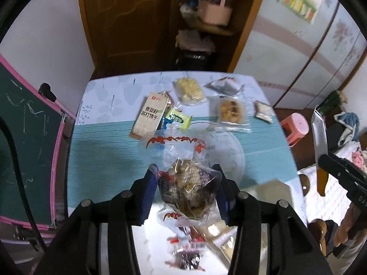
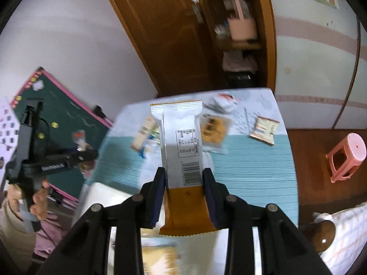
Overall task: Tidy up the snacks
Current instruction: 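Carry both held snacks over the white tray and open both grippers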
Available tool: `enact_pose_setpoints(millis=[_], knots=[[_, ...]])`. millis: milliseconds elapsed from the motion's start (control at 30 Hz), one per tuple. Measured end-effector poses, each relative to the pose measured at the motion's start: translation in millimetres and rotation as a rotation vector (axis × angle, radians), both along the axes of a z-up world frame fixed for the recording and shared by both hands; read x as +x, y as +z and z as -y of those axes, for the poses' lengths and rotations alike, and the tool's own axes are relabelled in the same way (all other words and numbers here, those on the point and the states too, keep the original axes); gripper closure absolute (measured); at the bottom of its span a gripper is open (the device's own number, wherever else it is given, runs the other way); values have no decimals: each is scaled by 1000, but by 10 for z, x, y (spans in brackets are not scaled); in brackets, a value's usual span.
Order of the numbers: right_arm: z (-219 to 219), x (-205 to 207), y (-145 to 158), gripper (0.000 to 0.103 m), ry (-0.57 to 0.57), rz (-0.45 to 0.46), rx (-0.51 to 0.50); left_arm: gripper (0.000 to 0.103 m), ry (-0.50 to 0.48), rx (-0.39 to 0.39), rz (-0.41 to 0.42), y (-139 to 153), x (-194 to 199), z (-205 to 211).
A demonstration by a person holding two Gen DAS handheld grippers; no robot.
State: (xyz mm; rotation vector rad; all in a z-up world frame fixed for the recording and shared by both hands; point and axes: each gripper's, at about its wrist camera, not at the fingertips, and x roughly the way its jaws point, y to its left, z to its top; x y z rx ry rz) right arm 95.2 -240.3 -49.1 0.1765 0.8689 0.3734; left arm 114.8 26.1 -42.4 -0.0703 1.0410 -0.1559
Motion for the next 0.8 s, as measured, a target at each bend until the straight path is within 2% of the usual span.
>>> enact_pose_setpoints(millis=[133,267,433,600,800], knots=[[-55,-383,184,70,-2,51,123,57,-3,-22,66,216,-356,-60],[-86,-675,308,70,-31,109,183,57,-2,-62,143,431,-717,-155],[-144,-917,353,70,-44,125,240,57,-19,-54,230,568,-1084,-163],[-251,-1103,312,70,-50,141,208,57,-42,-19,249,479,-1354,-80],[-379,-1294,228,70,-28,166,182,57,-48,13,223,146,-1508,34]])
